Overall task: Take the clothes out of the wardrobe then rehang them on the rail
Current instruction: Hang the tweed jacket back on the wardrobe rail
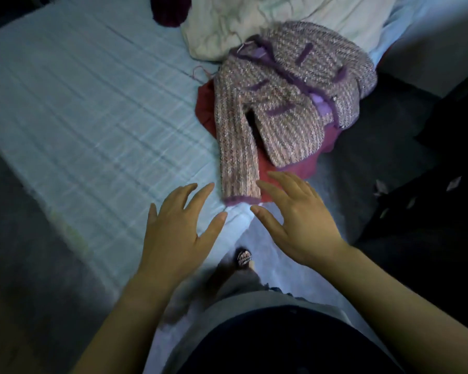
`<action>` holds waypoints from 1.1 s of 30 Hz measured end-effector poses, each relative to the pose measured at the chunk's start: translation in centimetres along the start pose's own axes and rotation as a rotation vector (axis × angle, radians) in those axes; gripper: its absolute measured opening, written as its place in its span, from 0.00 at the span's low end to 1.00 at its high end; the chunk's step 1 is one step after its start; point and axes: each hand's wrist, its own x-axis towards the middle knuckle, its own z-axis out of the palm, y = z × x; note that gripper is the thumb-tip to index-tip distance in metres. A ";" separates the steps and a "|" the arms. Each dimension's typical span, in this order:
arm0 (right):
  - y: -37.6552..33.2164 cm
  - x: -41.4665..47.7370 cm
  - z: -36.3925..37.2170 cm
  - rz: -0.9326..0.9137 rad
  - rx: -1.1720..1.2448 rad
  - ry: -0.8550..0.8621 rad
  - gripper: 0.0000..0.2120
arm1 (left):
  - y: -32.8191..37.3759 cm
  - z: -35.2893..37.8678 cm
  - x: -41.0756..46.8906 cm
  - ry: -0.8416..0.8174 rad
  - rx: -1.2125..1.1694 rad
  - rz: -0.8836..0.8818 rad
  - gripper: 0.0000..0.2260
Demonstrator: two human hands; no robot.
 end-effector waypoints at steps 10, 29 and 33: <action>13.2 16.4 -3.9 0.112 -0.061 0.038 0.27 | 5.4 0.0 26.8 -0.056 0.053 0.204 0.31; 39.8 69.2 -0.1 -0.486 -0.109 -0.351 0.26 | 3.9 11.7 63.8 0.056 0.007 -0.454 0.23; 41.9 76.0 5.3 -0.532 -0.129 -0.440 0.26 | 0.1 13.5 69.6 0.117 0.030 -0.494 0.22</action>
